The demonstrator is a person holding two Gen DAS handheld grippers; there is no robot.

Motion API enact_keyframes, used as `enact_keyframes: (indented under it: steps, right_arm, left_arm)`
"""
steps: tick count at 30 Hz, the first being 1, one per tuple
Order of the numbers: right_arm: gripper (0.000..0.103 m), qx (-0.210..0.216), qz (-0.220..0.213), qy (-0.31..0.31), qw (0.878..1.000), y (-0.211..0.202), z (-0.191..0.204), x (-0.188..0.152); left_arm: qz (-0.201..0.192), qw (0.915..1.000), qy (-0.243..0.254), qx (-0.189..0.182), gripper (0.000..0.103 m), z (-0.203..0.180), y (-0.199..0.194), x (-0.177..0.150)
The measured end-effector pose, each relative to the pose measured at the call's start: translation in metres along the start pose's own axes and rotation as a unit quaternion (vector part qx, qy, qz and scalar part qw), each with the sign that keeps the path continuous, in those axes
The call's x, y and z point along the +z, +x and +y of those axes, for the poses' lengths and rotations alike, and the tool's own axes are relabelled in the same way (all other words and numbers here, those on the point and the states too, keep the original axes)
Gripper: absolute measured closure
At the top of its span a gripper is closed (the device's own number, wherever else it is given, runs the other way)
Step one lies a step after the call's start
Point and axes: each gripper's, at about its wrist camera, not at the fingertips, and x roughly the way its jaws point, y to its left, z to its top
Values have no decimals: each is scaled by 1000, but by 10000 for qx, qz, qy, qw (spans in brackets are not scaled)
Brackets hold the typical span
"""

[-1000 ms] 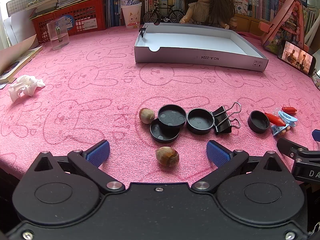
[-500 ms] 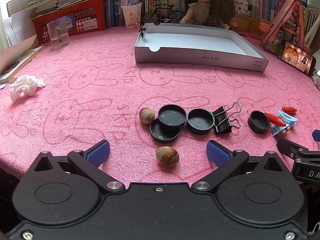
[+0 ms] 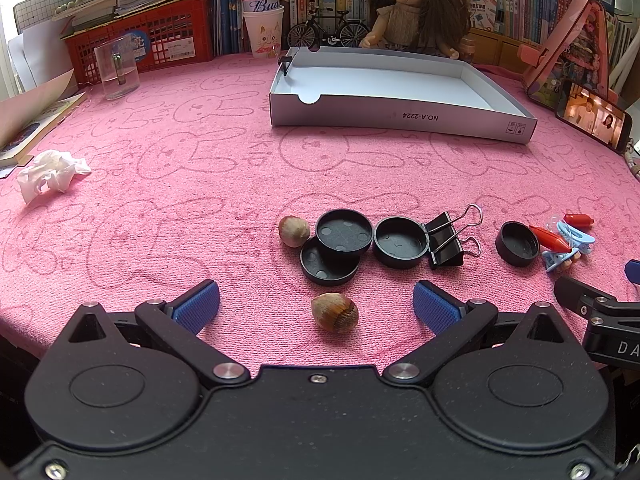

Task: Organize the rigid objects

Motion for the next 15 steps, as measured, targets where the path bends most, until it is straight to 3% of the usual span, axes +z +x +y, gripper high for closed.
enact_keyframes:
  steps: [8, 15]
  right_arm:
    - [0, 21, -72, 19, 10000, 1, 4, -4]
    - [0, 123, -145, -55, 9998, -1, -3, -3]
  left_arm:
    - [-70, 10000, 10, -3, 0, 1, -3, -1]
    - [-565, 9983, 106, -55, 0, 2, -6, -16]
